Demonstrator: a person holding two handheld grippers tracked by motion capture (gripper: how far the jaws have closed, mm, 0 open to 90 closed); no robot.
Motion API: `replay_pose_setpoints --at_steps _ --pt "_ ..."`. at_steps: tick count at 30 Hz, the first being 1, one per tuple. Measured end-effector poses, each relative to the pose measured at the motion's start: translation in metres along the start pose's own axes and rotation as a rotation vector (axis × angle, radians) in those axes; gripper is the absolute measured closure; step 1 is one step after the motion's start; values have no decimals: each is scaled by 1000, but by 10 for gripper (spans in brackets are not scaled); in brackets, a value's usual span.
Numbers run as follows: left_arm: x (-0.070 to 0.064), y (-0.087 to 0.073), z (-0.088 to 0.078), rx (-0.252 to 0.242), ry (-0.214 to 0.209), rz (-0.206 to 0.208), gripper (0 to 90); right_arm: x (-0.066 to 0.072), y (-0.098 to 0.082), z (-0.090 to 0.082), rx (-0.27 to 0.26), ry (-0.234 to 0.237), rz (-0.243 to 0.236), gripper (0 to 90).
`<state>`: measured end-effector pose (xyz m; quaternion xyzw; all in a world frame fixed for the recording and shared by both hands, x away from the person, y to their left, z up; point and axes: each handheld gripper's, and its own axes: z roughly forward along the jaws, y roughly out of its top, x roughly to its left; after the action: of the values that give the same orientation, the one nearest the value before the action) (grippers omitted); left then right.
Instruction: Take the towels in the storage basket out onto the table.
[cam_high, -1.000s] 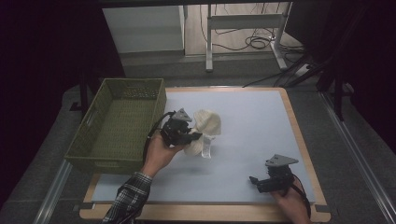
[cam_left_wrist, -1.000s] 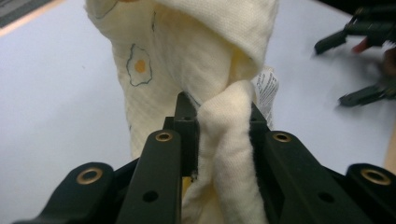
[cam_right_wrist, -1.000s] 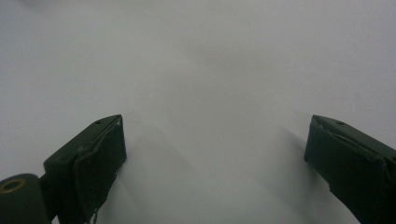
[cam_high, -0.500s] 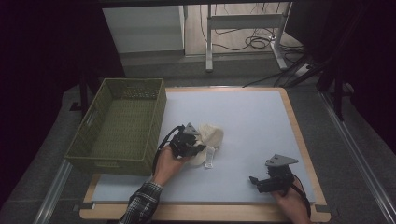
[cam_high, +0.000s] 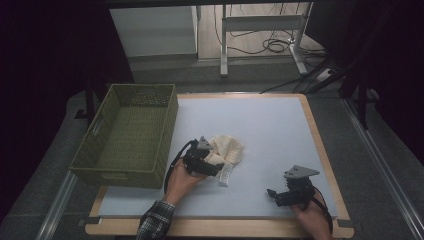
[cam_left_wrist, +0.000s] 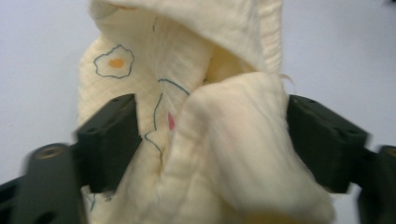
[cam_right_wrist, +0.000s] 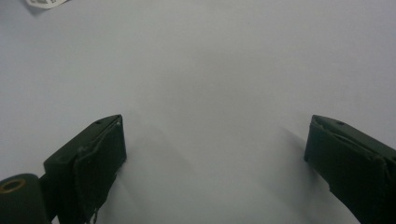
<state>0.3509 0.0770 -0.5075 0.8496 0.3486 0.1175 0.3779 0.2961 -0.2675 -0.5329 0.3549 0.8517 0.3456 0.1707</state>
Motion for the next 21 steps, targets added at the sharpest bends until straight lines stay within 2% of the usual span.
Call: replay_pose_setpoints --at_steps 3,7,13,15,16,18,21 --pt "-5 -3 -11 -13 18 9 129 0 0 0 0 0 0 55" --pt "-12 -12 -26 -26 48 26 132 0 0 0 1 0 -1 55" --pt "-19 -34 -34 -15 88 22 243 0 0 0 2 1 0 55" --pt "-21 -42 -34 -29 84 12 348 0 0 0 3 0 0 55" --pt "-22 -46 -34 -36 77 3 360 0 0 0 3 1 0 56" --pt "-23 -51 -32 -51 58 0 450 0 0 0 3 2 1 56" --pt "-25 -55 -26 -42 61 9 454 0 0 0 3 5 0 59"
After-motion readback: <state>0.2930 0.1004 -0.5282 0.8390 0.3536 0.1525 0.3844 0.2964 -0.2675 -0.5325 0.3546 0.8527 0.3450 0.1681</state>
